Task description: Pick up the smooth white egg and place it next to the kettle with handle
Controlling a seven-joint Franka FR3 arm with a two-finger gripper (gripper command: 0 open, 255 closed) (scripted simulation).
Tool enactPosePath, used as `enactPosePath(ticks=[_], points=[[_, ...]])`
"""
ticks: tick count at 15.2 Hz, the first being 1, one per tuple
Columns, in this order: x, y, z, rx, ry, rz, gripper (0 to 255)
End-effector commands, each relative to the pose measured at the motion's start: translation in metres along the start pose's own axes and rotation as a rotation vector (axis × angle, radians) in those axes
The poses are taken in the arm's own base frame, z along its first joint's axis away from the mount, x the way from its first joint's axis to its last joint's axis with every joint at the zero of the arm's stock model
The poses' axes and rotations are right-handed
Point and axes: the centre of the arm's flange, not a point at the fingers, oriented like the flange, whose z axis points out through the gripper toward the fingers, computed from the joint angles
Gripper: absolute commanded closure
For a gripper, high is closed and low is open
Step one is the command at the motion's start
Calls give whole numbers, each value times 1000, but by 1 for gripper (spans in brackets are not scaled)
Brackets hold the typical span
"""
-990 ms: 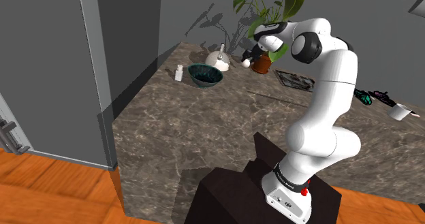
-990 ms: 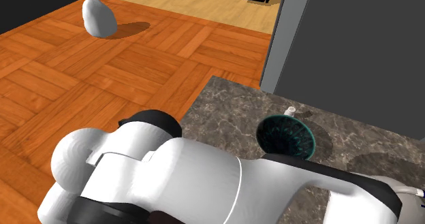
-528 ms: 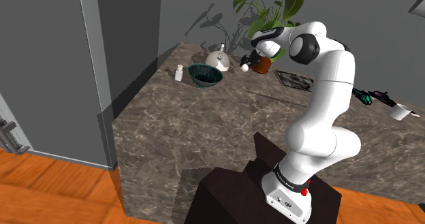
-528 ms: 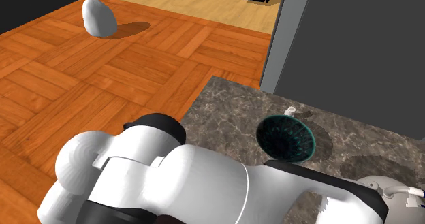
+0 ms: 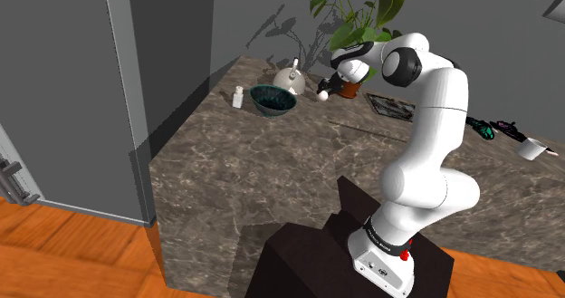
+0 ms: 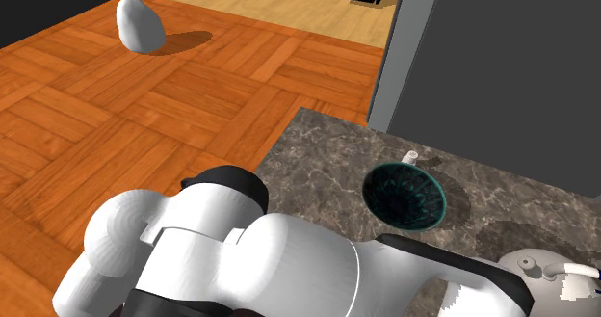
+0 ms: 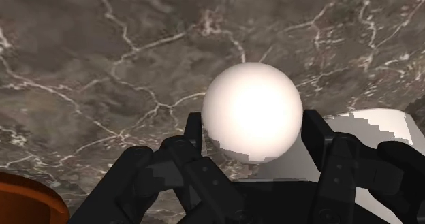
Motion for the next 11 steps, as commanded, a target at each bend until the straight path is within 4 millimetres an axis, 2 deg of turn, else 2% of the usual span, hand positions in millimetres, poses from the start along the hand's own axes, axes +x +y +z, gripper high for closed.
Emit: enactPosePath(ticks=[1, 5, 6, 11], points=[[0, 0, 0, 0, 1, 0, 255], [0, 0, 0, 0, 1, 0, 255], [0, 0, 0, 0, 1, 0, 0], [0, 0, 0, 0, 1, 0, 0]])
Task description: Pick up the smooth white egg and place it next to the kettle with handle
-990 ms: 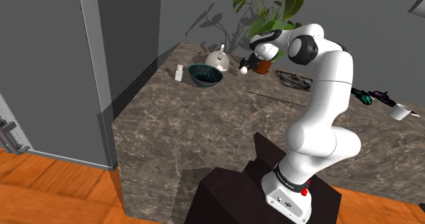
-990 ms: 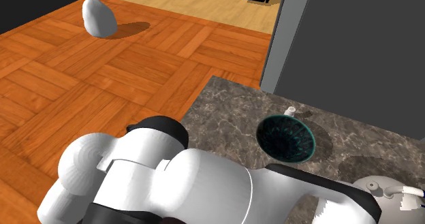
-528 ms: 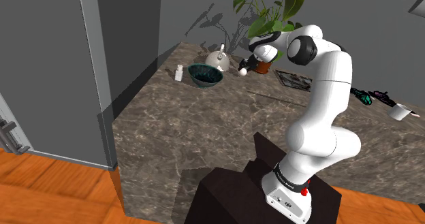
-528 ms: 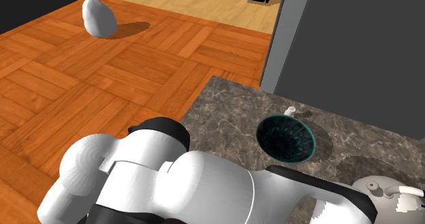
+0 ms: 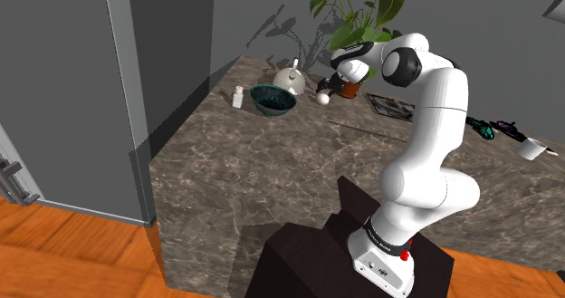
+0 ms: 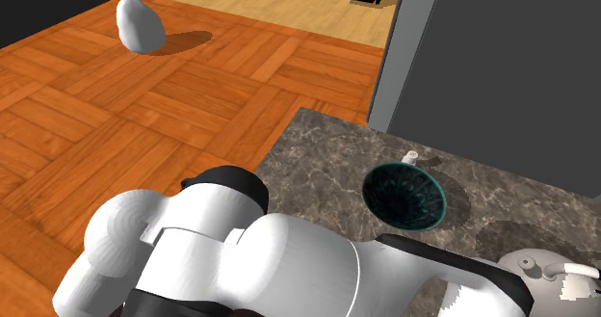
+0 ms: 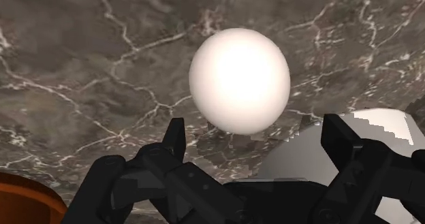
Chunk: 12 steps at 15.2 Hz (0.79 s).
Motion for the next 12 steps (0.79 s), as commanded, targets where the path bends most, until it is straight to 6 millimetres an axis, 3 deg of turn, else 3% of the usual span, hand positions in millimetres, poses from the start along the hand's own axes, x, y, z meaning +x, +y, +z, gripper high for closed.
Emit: enactPosePath(ticks=[1, 4, 12], points=[[0, 0, -13, 0, 0, 0, 0], [0, 0, -50, 0, 0, 0, 0], [0, 0, -50, 0, 0, 0, 0]])
